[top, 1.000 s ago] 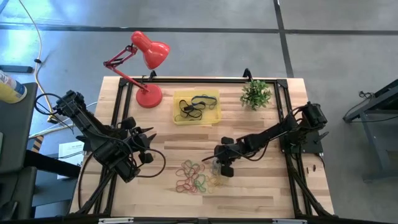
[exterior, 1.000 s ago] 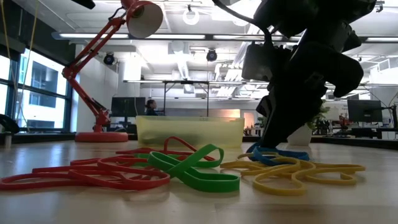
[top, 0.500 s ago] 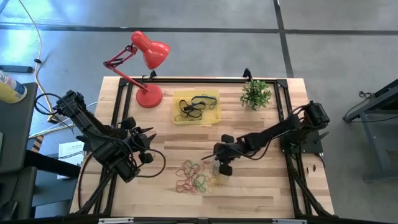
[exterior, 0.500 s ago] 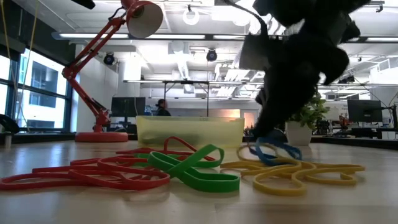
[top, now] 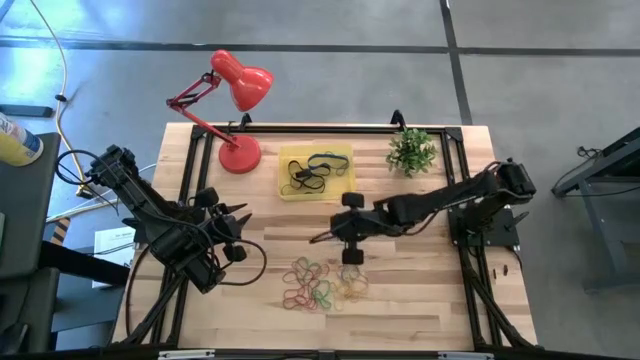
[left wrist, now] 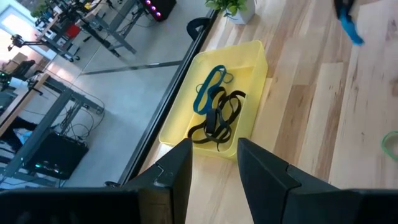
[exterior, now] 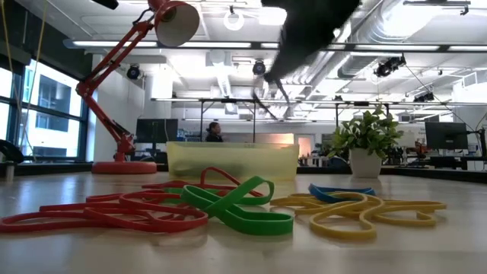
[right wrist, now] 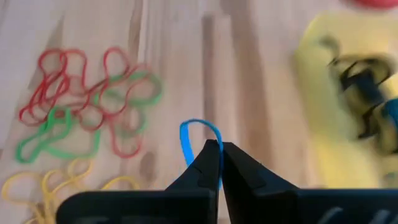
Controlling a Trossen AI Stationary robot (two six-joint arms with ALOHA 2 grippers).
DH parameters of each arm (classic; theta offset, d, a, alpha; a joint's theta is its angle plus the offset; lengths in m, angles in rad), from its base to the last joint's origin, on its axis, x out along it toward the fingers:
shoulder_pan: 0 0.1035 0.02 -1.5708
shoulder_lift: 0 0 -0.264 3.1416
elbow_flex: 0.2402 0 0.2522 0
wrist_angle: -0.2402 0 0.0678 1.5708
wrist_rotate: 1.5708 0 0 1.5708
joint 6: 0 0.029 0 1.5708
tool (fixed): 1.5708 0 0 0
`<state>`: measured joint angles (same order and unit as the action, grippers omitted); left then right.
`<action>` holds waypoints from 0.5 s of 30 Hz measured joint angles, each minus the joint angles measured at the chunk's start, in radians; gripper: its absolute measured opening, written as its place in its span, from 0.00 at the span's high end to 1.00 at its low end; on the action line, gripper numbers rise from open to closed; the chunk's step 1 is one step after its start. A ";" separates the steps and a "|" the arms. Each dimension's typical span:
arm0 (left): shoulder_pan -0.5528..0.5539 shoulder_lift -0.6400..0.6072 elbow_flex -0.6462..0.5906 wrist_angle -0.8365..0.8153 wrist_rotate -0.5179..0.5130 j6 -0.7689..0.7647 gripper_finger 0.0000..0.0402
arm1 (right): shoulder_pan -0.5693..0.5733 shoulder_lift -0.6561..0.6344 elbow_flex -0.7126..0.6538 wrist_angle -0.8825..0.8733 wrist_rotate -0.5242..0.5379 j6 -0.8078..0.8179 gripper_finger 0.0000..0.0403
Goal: Pick and place rubber bands into bin
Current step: Put the blue rubber band into the yellow container
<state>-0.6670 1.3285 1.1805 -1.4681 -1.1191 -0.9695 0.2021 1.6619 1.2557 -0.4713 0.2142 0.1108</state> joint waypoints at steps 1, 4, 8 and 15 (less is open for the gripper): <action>0.000 0.000 0.000 0.000 0.000 0.000 0.71 | -0.008 0.000 0.025 -0.009 0.012 -0.027 1.00; 0.000 0.000 0.000 0.001 0.000 0.000 0.71 | -0.043 0.000 0.096 -0.059 0.068 -0.116 1.00; 0.000 0.000 0.000 0.003 0.000 -0.002 0.71 | -0.135 0.000 0.145 -0.071 0.111 -0.231 1.00; 0.000 0.000 0.000 0.020 0.000 -0.004 0.71 | -0.374 0.010 0.148 -0.089 0.107 -0.272 1.00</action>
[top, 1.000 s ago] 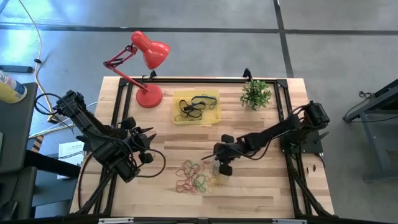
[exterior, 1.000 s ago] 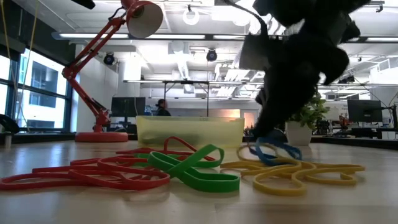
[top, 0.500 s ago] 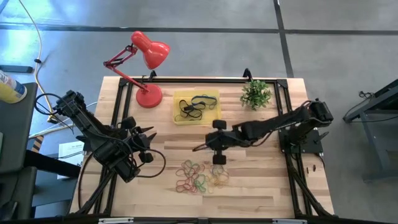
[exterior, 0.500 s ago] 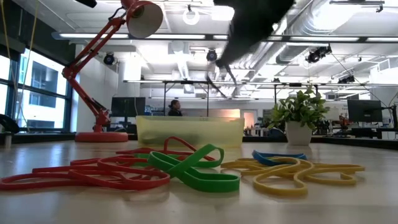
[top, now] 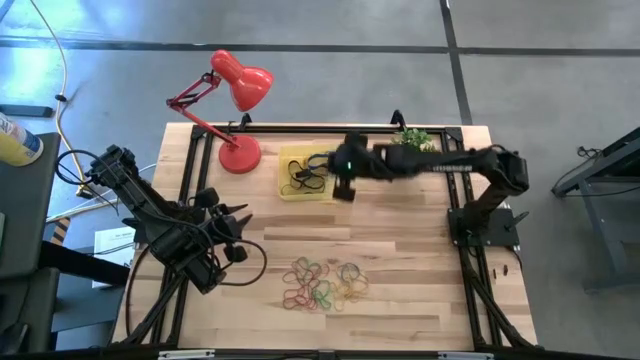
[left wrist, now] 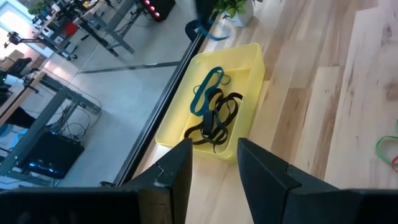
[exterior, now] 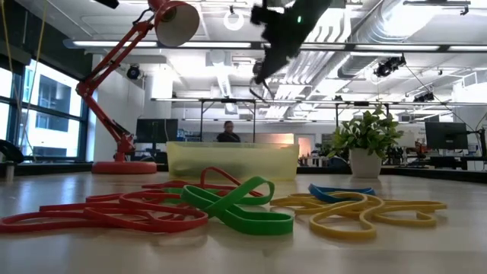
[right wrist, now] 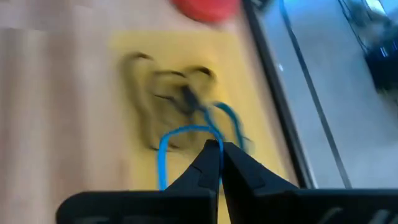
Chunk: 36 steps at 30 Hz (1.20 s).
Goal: Pick and place rubber bands into bin
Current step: Put the blue rubber band into the yellow container
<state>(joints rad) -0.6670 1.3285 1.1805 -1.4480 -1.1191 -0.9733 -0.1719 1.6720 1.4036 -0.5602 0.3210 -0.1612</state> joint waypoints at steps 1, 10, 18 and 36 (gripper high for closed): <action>0.000 0.000 0.000 0.005 0.000 0.000 0.71 | -0.034 0.005 0.000 0.000 -0.009 0.001 1.00; 0.000 0.000 0.000 0.019 0.000 0.000 0.71 | -0.237 0.080 0.000 0.083 -0.179 0.003 1.00; 0.000 0.000 0.000 0.018 0.000 0.000 0.71 | -0.270 0.174 0.000 0.153 -0.252 -0.001 1.00; 0.000 0.000 0.000 0.019 -0.001 -0.004 0.71 | -0.307 0.222 0.000 0.159 -0.314 0.003 0.82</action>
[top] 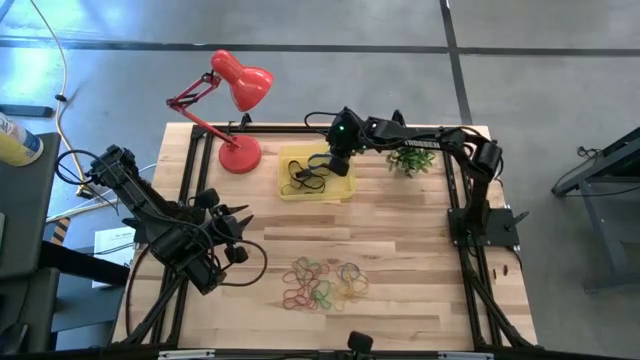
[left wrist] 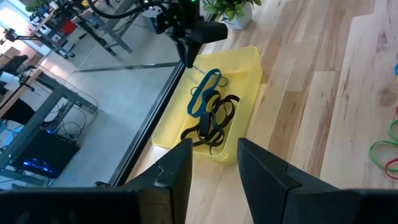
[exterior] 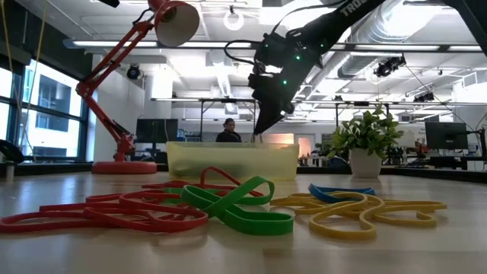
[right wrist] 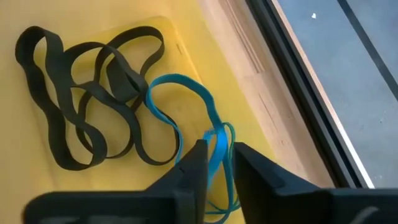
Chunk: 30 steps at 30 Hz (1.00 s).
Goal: Pick and place rubber bands into bin
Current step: Put the blue rubber band into the yellow container
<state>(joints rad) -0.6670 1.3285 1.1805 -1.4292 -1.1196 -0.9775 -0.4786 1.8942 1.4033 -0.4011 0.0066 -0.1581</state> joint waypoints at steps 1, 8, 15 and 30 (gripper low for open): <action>0.000 0.000 0.000 0.000 0.000 0.000 0.71 | 0.000 0.000 0.000 0.002 0.001 0.000 0.80; 0.000 0.000 0.000 0.000 0.000 0.000 0.71 | 0.000 0.000 0.000 -0.025 -0.028 0.012 0.70; 0.000 0.000 0.000 -0.002 0.000 0.001 0.71 | 0.032 -0.054 0.000 -0.171 -0.255 0.017 0.68; 0.053 0.000 0.000 -0.011 -0.069 0.008 0.71 | 0.376 -0.124 0.000 -0.431 -0.360 0.022 0.70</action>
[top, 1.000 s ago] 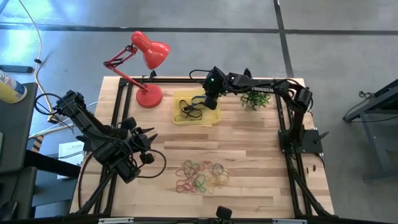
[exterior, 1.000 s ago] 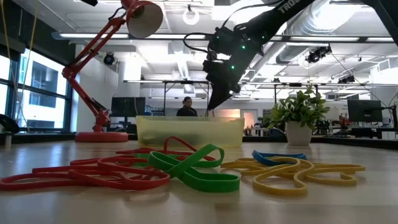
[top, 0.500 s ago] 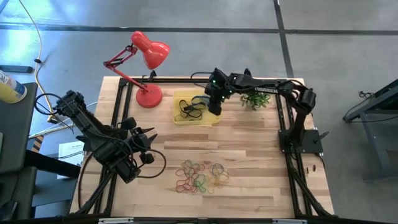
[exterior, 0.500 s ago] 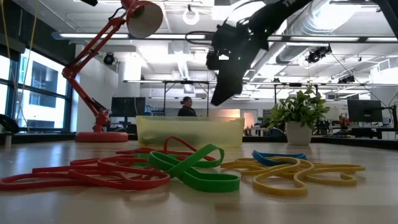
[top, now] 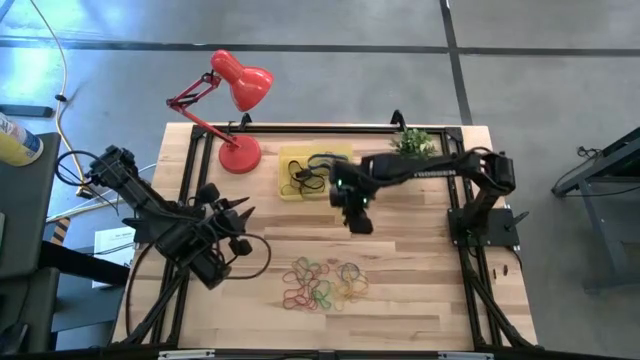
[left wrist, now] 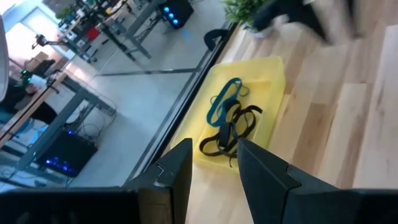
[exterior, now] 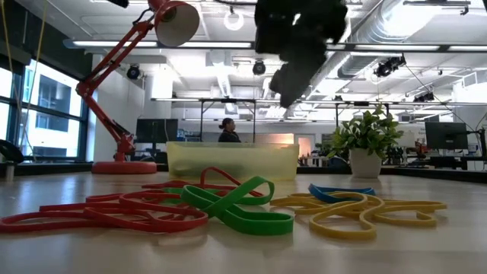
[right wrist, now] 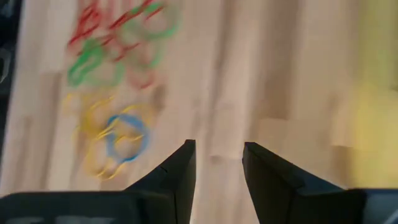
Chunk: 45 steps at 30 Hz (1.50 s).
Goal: Pick and place rubber bands into bin
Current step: Put the blue rubber band into the yellow container
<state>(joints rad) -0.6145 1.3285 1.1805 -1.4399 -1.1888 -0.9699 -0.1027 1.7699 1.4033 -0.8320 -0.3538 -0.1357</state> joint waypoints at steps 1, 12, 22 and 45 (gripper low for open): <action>0.006 0.000 0.000 0.000 0.002 0.000 0.71 | 0.025 0.000 0.000 -0.010 -0.001 0.001 0.70; 0.041 0.000 0.000 0.052 0.029 0.111 0.71 | 0.255 0.001 0.000 0.072 0.073 0.014 0.70; 0.038 0.000 0.000 0.075 0.074 0.136 0.71 | 0.321 0.082 0.000 0.138 0.190 0.024 0.71; 0.038 0.000 0.000 0.078 0.131 0.204 0.71 | 0.350 0.203 -0.144 0.185 0.189 0.124 0.78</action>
<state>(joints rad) -0.5762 1.3281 1.1805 -1.3617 -1.0582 -0.7654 0.2472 1.9732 1.2595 -0.6471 -0.1648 -0.0114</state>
